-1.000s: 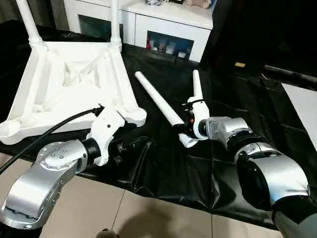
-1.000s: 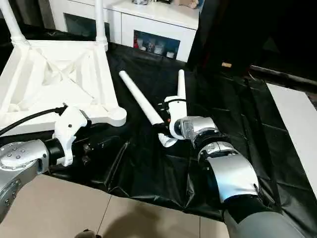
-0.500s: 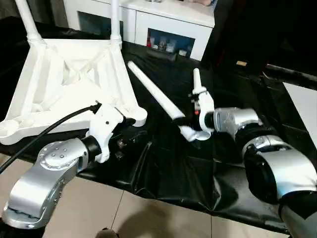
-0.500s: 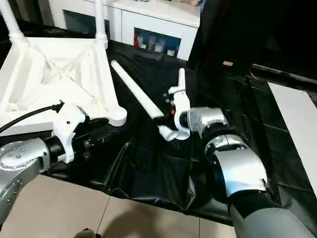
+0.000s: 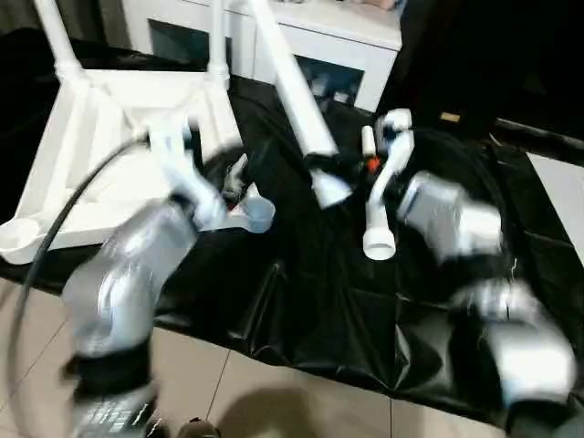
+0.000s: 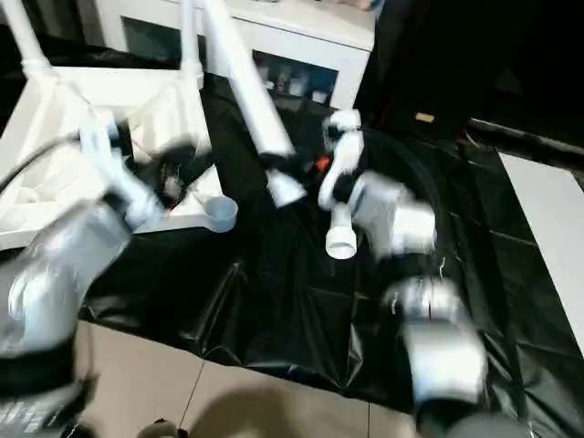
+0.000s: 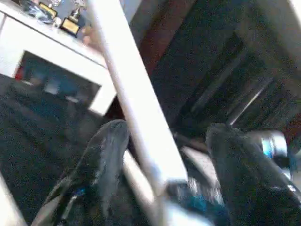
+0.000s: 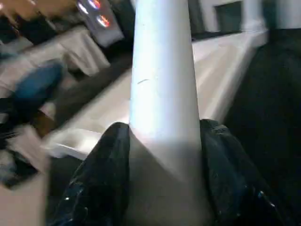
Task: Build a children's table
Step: Pick table leg
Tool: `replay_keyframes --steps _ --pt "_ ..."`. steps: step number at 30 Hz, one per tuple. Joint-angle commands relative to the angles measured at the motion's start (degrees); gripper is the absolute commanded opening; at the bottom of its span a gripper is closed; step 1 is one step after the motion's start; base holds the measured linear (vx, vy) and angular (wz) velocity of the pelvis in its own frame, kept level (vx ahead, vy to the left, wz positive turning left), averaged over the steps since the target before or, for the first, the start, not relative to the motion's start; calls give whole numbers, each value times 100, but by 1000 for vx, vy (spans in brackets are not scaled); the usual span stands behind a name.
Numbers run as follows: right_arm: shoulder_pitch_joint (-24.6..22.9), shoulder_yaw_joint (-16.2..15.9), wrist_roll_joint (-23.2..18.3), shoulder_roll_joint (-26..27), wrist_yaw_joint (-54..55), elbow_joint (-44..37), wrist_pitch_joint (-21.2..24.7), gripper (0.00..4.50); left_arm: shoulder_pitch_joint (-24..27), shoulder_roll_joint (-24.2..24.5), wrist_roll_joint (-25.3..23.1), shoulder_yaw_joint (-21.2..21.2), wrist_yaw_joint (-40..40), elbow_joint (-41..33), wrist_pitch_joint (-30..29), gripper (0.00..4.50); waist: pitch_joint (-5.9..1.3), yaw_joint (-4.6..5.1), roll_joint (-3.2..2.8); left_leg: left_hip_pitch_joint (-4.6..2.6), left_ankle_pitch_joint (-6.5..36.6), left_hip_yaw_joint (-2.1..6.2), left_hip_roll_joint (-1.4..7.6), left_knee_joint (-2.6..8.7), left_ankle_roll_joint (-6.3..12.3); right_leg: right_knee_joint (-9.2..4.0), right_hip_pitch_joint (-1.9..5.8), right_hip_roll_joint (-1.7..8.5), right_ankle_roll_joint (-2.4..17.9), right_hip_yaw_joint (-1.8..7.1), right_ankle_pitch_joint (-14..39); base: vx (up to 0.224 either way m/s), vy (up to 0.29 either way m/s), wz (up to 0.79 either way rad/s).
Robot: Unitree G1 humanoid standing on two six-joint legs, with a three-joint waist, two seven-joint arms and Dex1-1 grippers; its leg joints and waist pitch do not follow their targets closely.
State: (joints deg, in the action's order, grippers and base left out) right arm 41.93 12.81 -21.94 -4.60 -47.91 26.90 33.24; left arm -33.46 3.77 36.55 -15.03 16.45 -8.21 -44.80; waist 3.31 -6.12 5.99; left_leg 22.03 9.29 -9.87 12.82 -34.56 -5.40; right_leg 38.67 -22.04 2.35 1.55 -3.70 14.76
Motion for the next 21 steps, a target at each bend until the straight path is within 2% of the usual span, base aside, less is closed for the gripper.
replay_keyframes --steps 1,2,3,4,5,6,7,8,11,14,17,18,19,20,21 --pt "-170 44 -424 -72 -102 -771 222 188 -369 -83 351 -192 -68 301 -127 335 -414 -32 -167 -158 513 22 73 367 -99 -494 337 470 888 323 -792 0 0 0" --pt "-287 30 -578 -57 -134 -986 372 188 -533 -83 457 -261 -19 415 -183 358 -412 -45 -182 -158 473 29 65 372 -121 -498 344 460 860 317 -834 0 0 0" --pt "-450 -26 -685 -58 -148 -1268 504 188 -675 -105 555 -346 10 485 -303 358 -423 -42 -171 -158 467 35 77 381 -120 -503 346 462 863 310 -856 0 0 0" --pt "-611 -70 -767 -38 -148 -1579 661 188 -781 -98 650 -404 2 542 -455 371 -418 -60 -222 -170 476 44 85 390 -153 -504 331 468 879 299 -877 0 0 0" --pt "-611 -70 -767 -38 -148 -1579 661 188 -781 -98 650 -404 2 542 -455 373 -408 -48 -185 -155 489 41 81 397 -169 -513 342 462 888 298 -877 0 0 0" --pt "-753 -107 -852 -17 -151 -1859 821 188 -849 -81 705 -420 0 587 -575 379 -398 -48 -191 -153 531 44 83 405 -189 -516 335 472 906 295 -814 0 0 0" --pt "-821 -132 -886 -6 -152 -1987 889 188 -869 -70 722 -416 7 606 -612 390 -396 -52 -232 -160 588 44 82 407 -213 -537 331 475 897 298 -743 0 0 0" --pt "-927 -178 -944 8 -136 -2190 1003 188 -907 -56 789 -411 -10 665 -653 403 -397 -52 -248 -161 610 48 87 408 -220 -532 328 481 908 299 -737 0 0 0" --pt "-1235 -439 -1094 -21 -72 -2736 1258 188 -1023 -28 975 -351 33 796 -784 416 -396 -70 -257 -151 616 49 72 410 -244 -560 343 487 851 306 -665 0 0 0" --pt "-1318 -595 -978 -56 22 -2859 1205 188 -1040 -14 938 -282 54 798 -790 444 -391 -69 -276 -152 657 53 82 421 -290 -560 332 496 853 299 -560 0 0 0" --pt "-1363 -985 -194 -39 582 -2961 639 188 -1072 2 697 -204 -124 821 -686 450 -362 -56 -288 -147 697 46 77 433 -394 -593 308 502 765 307 -227 0 0 0" --pt "-1371 -1083 -15 -12 731 -2995 482 188 -1094 9 591 -183 -267 857 -650 433 -363 -63 -295 -144 716 52 84 434 -412 -593 313 513 742 308 -194 0 0 0" --pt "-1371 -1087 -9 -11 737 -2997 476 188 -1094 9 587 -182 -272 859 -649 433 -360 -54 -297 -143 742 56 87 437 -431 -603 312 516 686 313 -132 0 0 0" --pt "-1365 -1219 234 55 992 -3027 312 188 -1137 -8 502 -205 -468 921 -605 419 -357 -48 -295 -146 771 54 81 440 -425 -608 311 507 667 312 -99 0 0 0" --pt "-1364 -1237 262 58 1013 -3029 291 188 -1142 -11 498 -209 -485 927 -603 418 -358 -43 -301 -146 777 52 79 436 -435 -609 299 508 641 318 -74 0 0 0"
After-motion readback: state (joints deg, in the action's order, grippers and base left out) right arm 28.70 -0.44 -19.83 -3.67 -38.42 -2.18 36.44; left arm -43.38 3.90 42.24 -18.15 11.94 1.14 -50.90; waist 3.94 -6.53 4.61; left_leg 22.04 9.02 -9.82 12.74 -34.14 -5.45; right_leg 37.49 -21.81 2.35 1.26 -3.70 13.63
